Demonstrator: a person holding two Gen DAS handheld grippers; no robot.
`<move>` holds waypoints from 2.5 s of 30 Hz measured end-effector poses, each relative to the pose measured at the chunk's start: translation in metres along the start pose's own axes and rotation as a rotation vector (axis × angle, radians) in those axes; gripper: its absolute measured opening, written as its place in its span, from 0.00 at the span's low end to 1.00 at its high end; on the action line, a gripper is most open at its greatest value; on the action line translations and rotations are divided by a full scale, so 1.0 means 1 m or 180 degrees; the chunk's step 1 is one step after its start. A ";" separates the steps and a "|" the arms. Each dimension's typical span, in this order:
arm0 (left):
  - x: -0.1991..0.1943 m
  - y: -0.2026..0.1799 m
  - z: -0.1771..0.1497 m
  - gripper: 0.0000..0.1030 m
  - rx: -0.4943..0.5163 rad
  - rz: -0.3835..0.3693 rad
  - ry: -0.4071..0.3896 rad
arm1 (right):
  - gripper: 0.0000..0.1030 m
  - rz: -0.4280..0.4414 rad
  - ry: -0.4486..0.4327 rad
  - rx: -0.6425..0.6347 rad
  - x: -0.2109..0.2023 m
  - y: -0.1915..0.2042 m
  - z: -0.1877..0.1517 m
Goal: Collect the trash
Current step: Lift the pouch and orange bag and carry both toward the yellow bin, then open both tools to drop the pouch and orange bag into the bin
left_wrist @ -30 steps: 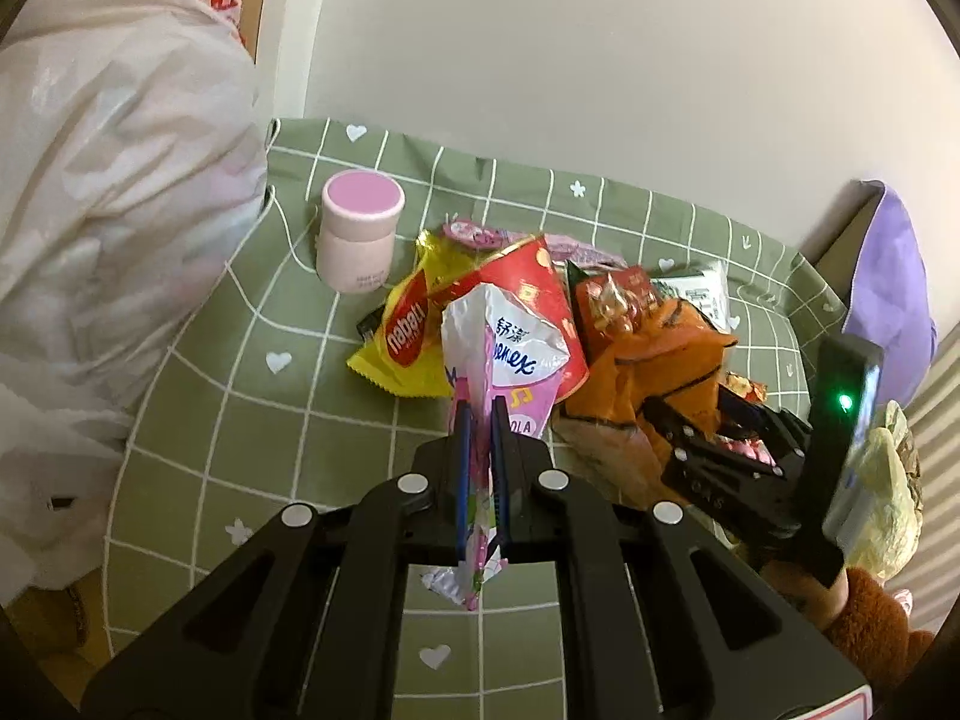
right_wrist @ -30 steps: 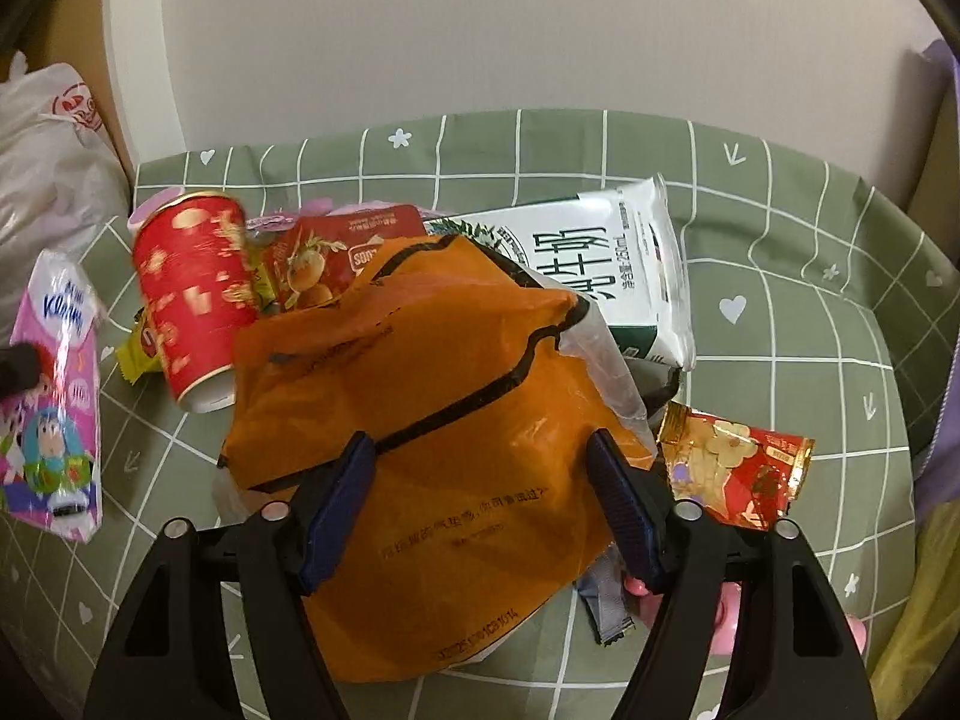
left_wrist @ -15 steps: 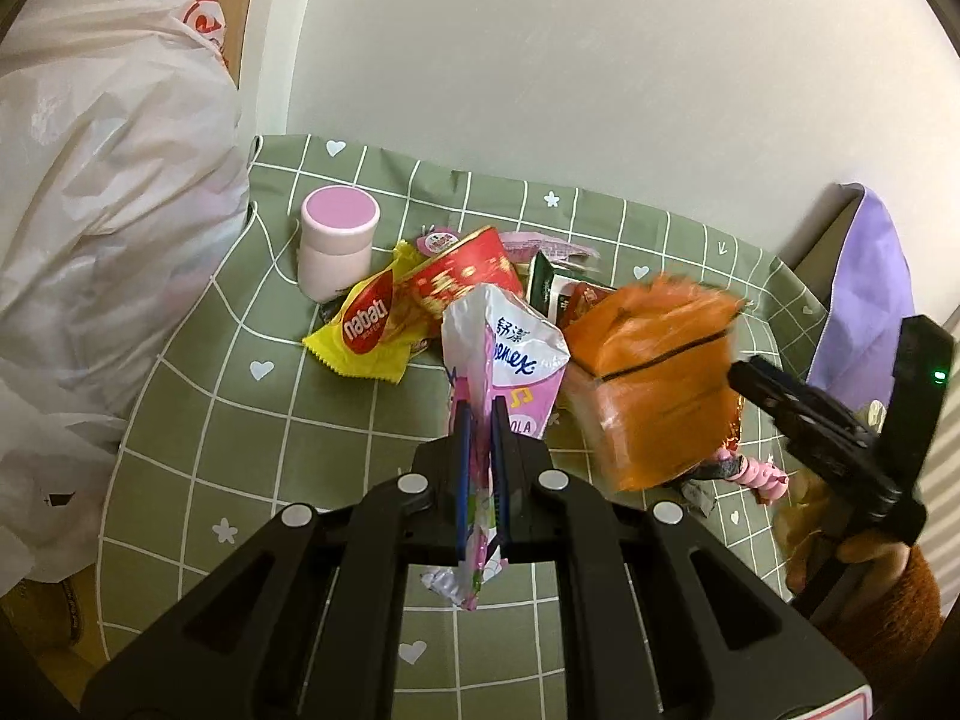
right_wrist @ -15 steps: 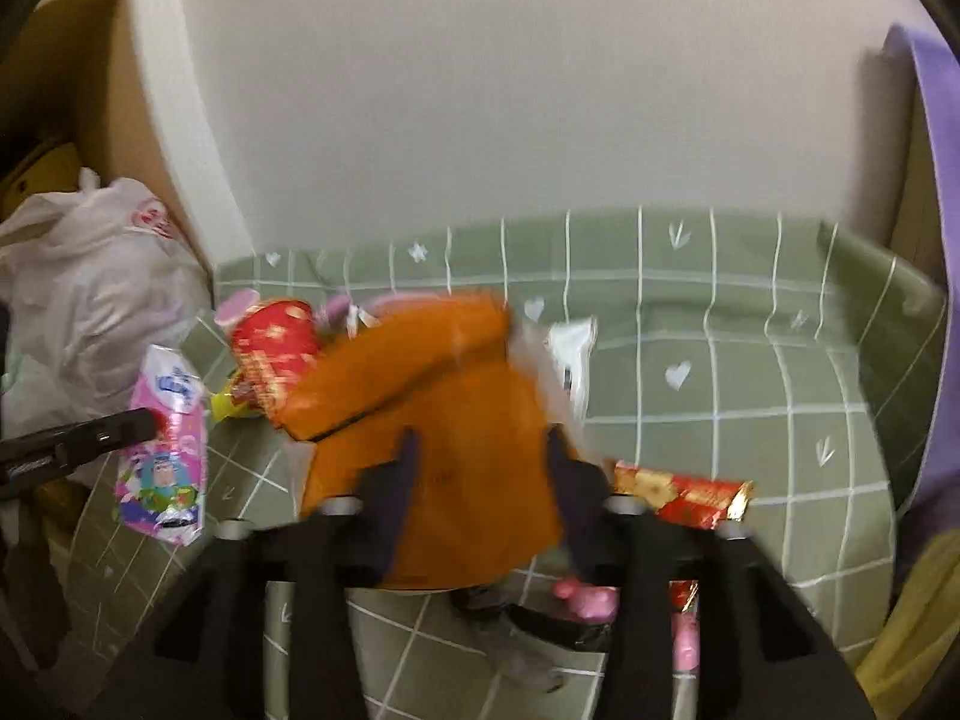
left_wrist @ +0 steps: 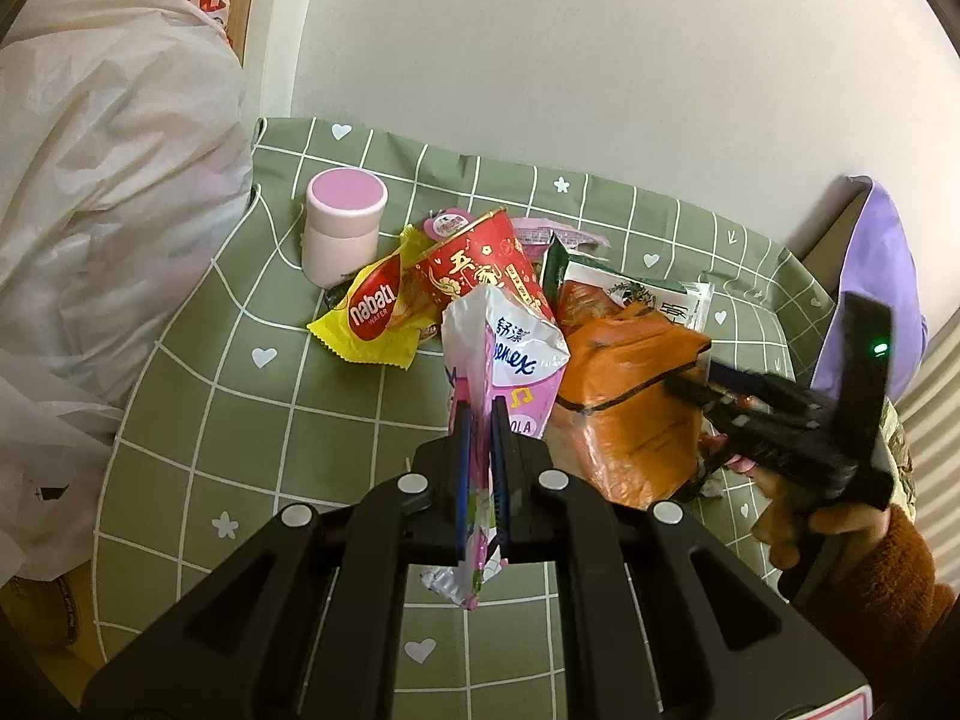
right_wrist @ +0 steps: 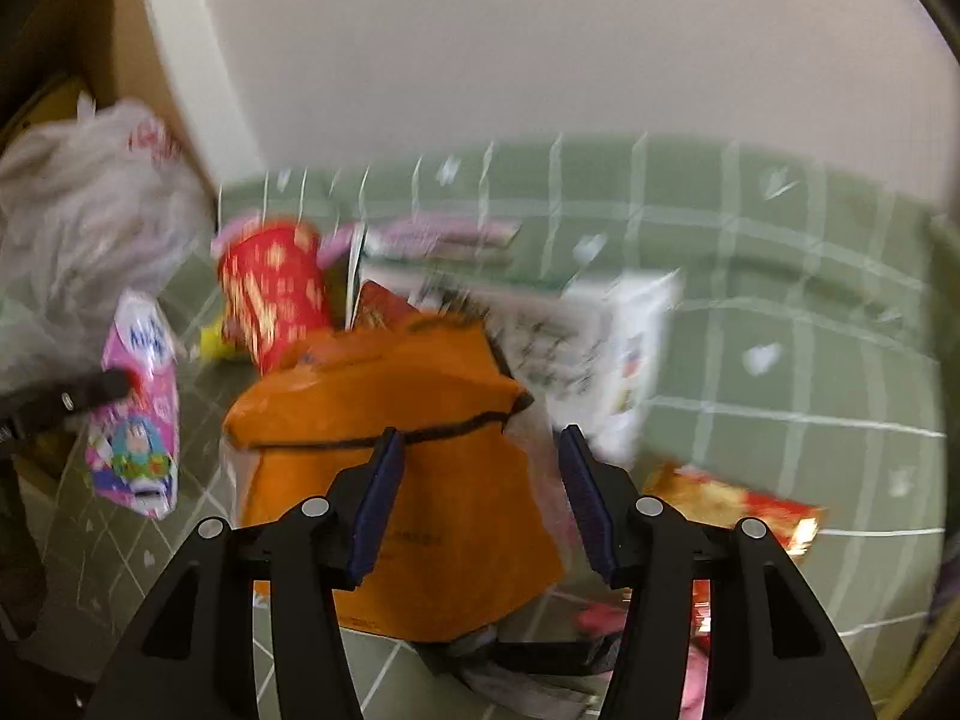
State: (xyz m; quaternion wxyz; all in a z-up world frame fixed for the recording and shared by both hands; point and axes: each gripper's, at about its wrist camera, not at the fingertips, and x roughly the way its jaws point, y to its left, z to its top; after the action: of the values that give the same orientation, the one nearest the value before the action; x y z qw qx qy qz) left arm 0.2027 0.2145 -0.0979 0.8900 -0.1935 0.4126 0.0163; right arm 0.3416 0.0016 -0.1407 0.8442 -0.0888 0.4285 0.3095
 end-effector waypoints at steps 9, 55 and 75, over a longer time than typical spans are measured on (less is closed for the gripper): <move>-0.008 -0.004 0.005 0.06 0.0007 -0.0098 -0.0102 | 0.18 -0.0095 -0.0329 -0.0028 -0.045 0.022 -0.004; 0.076 -0.469 -0.067 0.06 0.3349 -0.2261 0.0917 | 0.18 -0.2818 -0.1488 0.1666 -0.420 -0.129 -0.166; 0.122 -0.449 -0.061 0.04 0.3248 -0.2127 0.1000 | 0.18 -0.2106 -0.0497 0.1566 -0.261 -0.176 -0.175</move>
State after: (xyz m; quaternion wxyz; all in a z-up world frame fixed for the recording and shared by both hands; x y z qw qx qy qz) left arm 0.3238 -0.2381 -0.0752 0.7560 0.1369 0.4115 -0.4902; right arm 0.2147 -0.3269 -0.0653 0.9241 0.0064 0.3727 -0.0842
